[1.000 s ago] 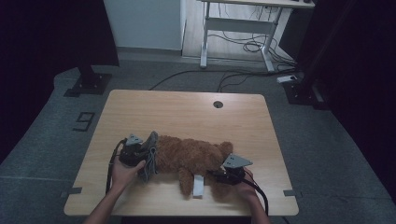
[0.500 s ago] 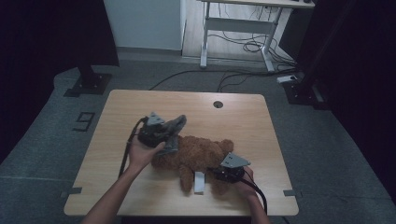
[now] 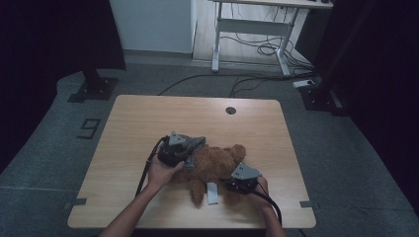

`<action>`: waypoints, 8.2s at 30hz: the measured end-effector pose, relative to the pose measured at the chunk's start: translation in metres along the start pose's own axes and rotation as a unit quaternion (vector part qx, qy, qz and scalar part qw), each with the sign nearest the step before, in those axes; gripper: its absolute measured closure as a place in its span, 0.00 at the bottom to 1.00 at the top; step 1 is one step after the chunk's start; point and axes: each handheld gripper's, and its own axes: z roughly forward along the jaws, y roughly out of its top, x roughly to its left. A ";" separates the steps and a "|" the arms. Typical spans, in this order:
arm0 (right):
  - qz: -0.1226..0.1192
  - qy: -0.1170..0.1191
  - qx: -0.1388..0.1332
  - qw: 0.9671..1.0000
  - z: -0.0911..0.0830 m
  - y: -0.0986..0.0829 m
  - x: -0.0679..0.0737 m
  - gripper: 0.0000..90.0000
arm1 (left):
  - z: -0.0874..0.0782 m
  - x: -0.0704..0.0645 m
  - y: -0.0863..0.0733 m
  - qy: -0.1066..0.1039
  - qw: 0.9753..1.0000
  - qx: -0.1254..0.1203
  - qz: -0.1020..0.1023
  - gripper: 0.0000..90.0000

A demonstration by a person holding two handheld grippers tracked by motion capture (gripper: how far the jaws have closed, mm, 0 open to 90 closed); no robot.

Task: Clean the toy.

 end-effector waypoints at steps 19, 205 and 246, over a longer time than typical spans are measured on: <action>0.209 0.067 -0.084 0.972 -0.050 0.009 -0.027 0.15 | -0.019 -0.019 -0.039 -0.014 0.998 -0.063 0.002 0.91; 0.074 0.041 -0.070 0.994 -0.007 -0.014 -0.007 0.66 | -0.028 -0.028 0.035 -0.052 0.997 -0.064 0.012 0.91; 0.118 0.045 -0.044 0.991 -0.051 -0.030 -0.023 0.35 | 0.051 -0.089 0.028 -0.090 0.995 -0.018 0.036 0.93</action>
